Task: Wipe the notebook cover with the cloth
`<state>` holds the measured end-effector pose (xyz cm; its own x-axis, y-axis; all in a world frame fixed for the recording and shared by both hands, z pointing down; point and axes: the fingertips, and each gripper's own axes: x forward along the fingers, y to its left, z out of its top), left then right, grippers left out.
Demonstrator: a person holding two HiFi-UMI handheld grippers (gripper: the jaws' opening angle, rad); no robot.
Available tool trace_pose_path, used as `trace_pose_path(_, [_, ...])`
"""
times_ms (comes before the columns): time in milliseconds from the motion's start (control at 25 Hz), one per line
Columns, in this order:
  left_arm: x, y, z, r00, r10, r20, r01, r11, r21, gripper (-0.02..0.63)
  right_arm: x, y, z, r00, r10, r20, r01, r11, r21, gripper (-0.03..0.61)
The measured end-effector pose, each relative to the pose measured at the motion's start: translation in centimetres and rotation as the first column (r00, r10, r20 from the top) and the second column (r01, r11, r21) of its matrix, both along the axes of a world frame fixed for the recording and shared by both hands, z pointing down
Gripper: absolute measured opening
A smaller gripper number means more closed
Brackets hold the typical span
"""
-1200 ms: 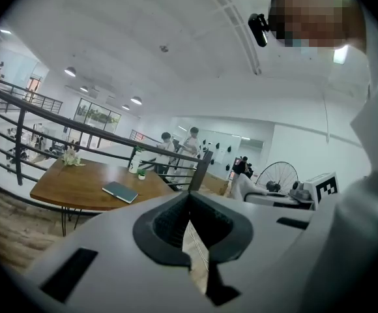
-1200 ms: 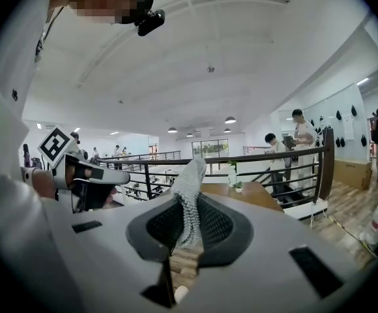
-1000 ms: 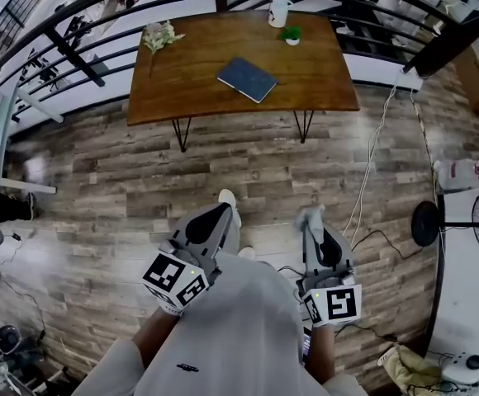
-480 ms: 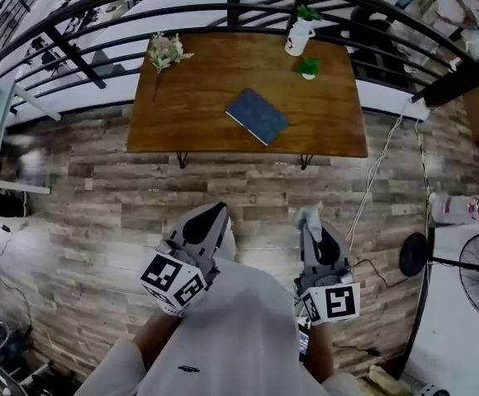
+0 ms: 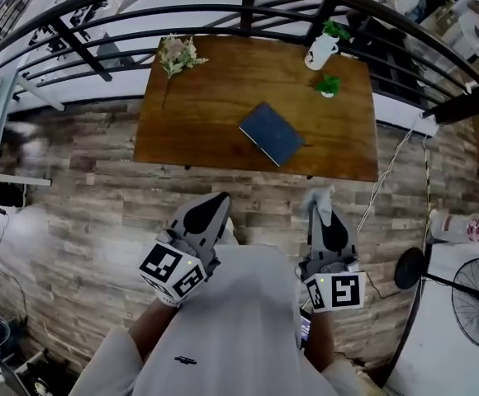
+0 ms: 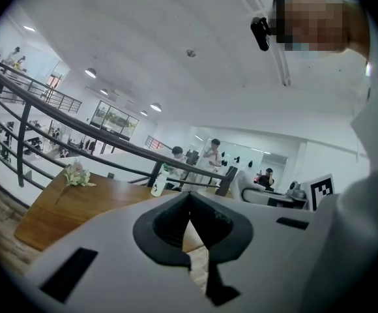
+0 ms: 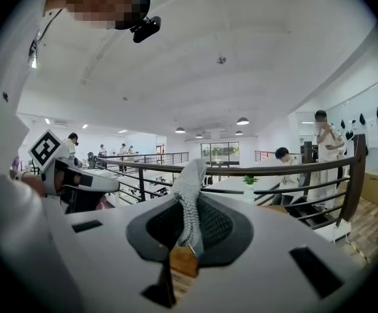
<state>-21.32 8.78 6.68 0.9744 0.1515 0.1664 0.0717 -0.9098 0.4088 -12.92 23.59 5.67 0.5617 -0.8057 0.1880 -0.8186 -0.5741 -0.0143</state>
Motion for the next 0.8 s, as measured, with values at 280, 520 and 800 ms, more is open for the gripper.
trace_pose_path(280, [2.5,-0.4,1.4,0.998,-0.037,0.045,0.037,0.999,0.009,0.018,3.1,-0.5,1.6,0.999,-0.036,0.038,0.037,0.999,-0.016,0.043])
trace_pose_path(520, [5.3,0.2,1.1,0.984,-0.157,0.08,0.157,0.988,0.013,0.018,7.8,-1.8,3.4,0.983,-0.173,0.064,0.175,0.984,-0.029,0.043])
trace_pose_path(800, [10.3,1.6,1.7,0.95,-0.288,0.117,0.287,0.958,0.031,0.018,14.7,-2.8,3.6,0.946,-0.314,0.082,0.315,0.949,0.003,0.043])
